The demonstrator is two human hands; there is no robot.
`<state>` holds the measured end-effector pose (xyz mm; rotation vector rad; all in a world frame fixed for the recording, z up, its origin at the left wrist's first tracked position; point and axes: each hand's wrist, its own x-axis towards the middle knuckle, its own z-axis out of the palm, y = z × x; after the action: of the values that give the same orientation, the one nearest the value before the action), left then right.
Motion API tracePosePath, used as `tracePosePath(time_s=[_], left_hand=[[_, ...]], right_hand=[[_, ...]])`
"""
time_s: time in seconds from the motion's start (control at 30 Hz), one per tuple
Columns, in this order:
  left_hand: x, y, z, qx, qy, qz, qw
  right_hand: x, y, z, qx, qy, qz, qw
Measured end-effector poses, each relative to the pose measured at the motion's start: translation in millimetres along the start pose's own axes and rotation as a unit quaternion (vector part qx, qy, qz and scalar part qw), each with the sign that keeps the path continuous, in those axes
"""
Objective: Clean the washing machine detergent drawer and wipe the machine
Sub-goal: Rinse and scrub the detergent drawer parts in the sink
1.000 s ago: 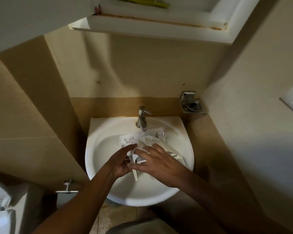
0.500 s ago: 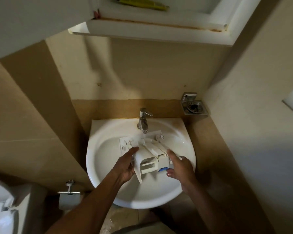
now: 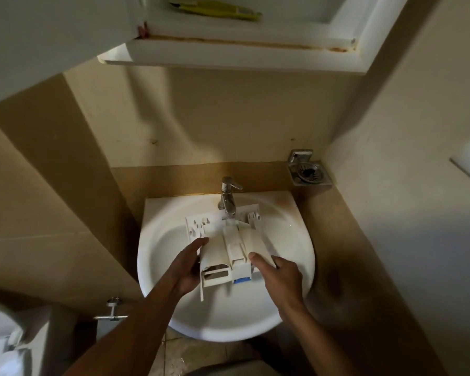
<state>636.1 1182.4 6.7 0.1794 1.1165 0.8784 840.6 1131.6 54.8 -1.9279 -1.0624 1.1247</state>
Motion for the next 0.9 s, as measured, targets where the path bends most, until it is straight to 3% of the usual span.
tracePosePath(time_s=[0.3,0.47,0.6,0.9], left_hand=[[-10,-29,-42,-0.036,0.058,0.035,0.997],[-22,-30,-14,0.004,0.01,0.058,0.998],[-22,-34,-17,-0.035,-0.019,0.069,0.997],[-25,-41,-12,0.058,0.002,0.068,0.996]], right_hand=[[-7,6,14,-0.027,-0.078,-0.062,0.995],[5,-6,3,-0.006,-0.016,-0.048,0.999],[3,-8,3,-0.028,-0.04,-0.068,0.997],[1,13,-8,-0.025,-0.016,-0.053,0.998]])
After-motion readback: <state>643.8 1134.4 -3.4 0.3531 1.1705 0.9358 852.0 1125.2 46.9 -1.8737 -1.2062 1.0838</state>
